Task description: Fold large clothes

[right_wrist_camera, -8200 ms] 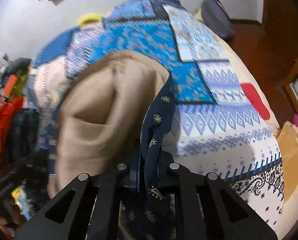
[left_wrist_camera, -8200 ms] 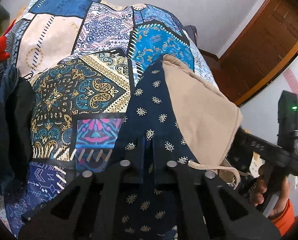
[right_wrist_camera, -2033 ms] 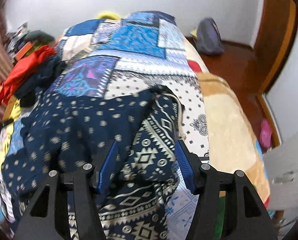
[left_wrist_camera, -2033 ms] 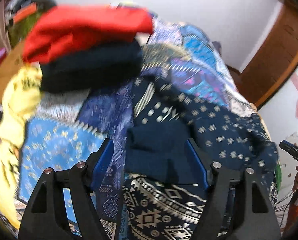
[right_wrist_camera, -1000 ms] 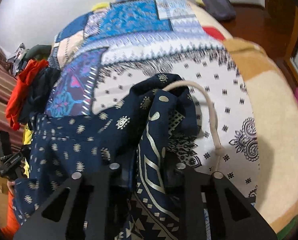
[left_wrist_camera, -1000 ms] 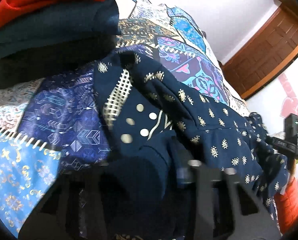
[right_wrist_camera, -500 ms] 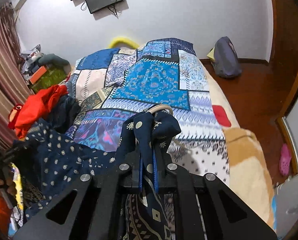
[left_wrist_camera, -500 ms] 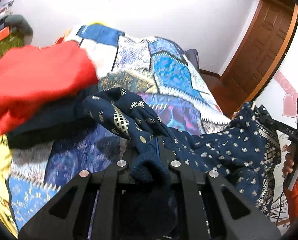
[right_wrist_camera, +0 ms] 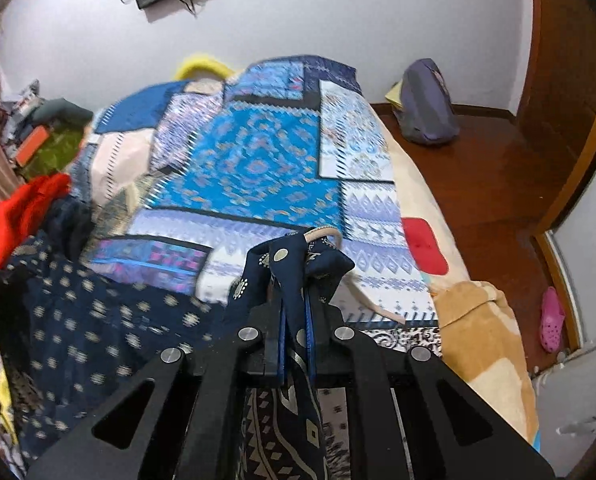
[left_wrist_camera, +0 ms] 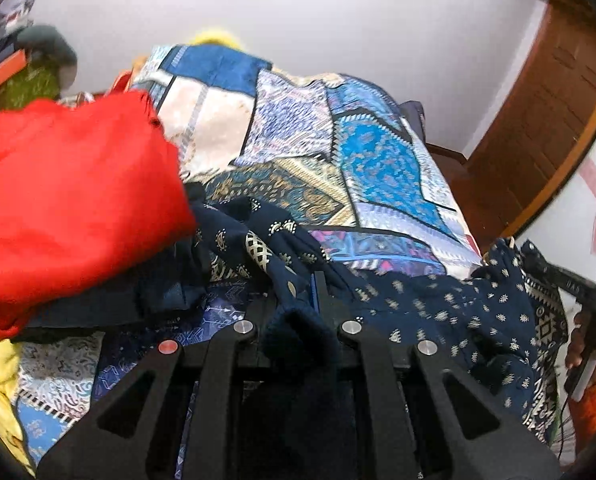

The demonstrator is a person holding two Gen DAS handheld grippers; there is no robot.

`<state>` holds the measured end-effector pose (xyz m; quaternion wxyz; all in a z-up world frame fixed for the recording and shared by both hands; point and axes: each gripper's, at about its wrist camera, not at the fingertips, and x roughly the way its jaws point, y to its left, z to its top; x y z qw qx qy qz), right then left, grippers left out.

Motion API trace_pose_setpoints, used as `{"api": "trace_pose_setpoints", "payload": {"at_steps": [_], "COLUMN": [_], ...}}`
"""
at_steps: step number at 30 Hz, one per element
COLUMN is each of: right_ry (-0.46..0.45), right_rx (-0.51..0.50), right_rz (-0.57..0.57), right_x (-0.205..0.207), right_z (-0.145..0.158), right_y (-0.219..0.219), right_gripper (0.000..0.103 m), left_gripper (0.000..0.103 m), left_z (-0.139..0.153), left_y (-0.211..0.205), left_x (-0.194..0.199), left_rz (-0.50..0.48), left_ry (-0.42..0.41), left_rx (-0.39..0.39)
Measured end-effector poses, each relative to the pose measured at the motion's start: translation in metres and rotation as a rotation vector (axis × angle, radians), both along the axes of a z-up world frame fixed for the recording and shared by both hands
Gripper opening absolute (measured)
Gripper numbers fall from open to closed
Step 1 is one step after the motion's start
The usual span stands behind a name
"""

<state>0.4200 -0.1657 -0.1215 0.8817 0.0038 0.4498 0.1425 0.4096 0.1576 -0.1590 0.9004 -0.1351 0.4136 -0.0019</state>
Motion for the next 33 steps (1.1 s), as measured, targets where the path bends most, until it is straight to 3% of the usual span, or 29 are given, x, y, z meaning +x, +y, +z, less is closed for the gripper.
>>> {"api": "trace_pose_setpoints", "payload": {"at_steps": [8,12,17,20,22,24,26,28,30,33], "right_ry": [0.020,0.024,-0.031,-0.074,-0.123,-0.167,-0.221,-0.260,-0.304,-0.349], "right_rx": [-0.126,-0.170,-0.218,-0.219,-0.218,-0.215,-0.205,-0.199,-0.197,-0.205], "right_rz": [0.011,0.016,-0.010,-0.008,-0.003,0.002,0.012,0.006,-0.018,-0.022], "right_x": [-0.007,-0.019,-0.048,-0.070,-0.091,-0.107,-0.129,-0.146,-0.165,-0.189], "right_z": [-0.017,-0.011,0.018,0.040,0.056,0.069,0.083,0.093,0.099,0.099], "right_y": [-0.002,-0.004,-0.009,-0.012,-0.013,-0.014,-0.014,-0.018,-0.022,-0.028], "right_gripper": [0.008,0.009,0.011,0.021,0.034,0.045,0.053,0.070,0.079,0.081], "left_gripper": [0.013,0.016,0.016,0.016,0.018,0.032,0.038,0.039,0.046,0.059], "left_z": [-0.027,-0.022,-0.002,0.015,0.029,0.040,0.052,0.061,0.067,0.070], "left_y": [0.008,0.007,0.010,0.011,0.008,0.006,0.004,0.000,-0.004,-0.008], "left_x": [0.000,-0.012,-0.034,-0.052,-0.069,-0.083,-0.103,-0.122,-0.143,-0.174], "left_rz": [0.018,0.021,0.053,0.053,0.042,0.031,0.018,-0.004,-0.026,-0.043], "left_ry": [0.097,0.095,0.079,0.060,0.032,0.010,-0.022,-0.042,-0.057,-0.077], "left_rx": [0.013,0.029,0.081,0.092,0.110,0.117,0.128,0.133,0.136,0.153]}}
